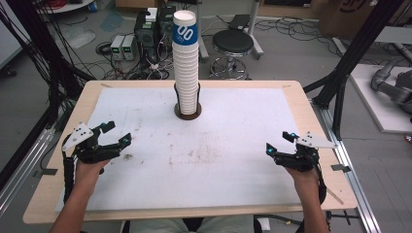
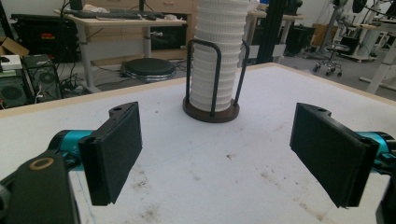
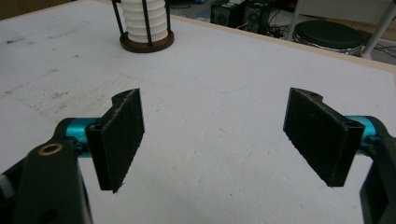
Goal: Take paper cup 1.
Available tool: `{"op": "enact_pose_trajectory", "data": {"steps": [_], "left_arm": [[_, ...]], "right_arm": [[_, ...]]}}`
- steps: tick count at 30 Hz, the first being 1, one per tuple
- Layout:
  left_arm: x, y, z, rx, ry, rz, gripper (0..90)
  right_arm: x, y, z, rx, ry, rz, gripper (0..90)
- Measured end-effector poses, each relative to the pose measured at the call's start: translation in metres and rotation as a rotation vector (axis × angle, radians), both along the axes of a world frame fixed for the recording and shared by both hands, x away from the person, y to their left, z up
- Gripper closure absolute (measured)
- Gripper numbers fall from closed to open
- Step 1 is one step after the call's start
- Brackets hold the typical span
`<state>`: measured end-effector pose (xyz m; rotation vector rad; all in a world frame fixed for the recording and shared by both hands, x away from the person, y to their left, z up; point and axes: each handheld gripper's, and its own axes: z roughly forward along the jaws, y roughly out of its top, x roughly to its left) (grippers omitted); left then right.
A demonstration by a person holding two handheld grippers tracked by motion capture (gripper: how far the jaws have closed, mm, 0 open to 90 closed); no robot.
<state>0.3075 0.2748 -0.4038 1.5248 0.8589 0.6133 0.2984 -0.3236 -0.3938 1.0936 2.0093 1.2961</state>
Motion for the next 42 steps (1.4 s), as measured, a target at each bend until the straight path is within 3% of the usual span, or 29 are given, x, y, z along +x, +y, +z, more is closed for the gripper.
{"op": "enact_pose_trajectory", "data": {"steps": [16, 22, 24, 28, 34, 42], "left_arm": [[0.001, 0.000, -0.001, 0.005, -0.001, 0.011, 17.4], [0.002, 0.000, -0.001, 0.004, 0.019, -0.003, 16.9], [0.002, 0.001, -0.001, -0.021, 0.038, -0.021, 16.9], [0.001, 0.002, 0.000, -0.015, 0.025, -0.031, 17.4], [-0.001, 0.002, 0.001, -0.016, 0.025, -0.043, 17.2], [0.000, 0.001, 0.000, -0.035, 0.038, -0.047, 17.2]], "right_arm": [[0.001, 0.005, 0.001, 0.012, 0.002, 0.036, 20.8], [0.001, 0.017, 0.007, 0.062, 0.024, 0.060, 20.8], [0.002, 0.020, 0.009, 0.071, 0.016, 0.069, 20.8], [0.006, 0.033, 0.023, 0.085, -0.020, 0.104, 20.7], [0.015, 0.047, 0.043, 0.089, -0.016, 0.135, 20.7], [0.044, 0.076, 0.093, 0.050, -0.040, 0.219, 20.7]]}}
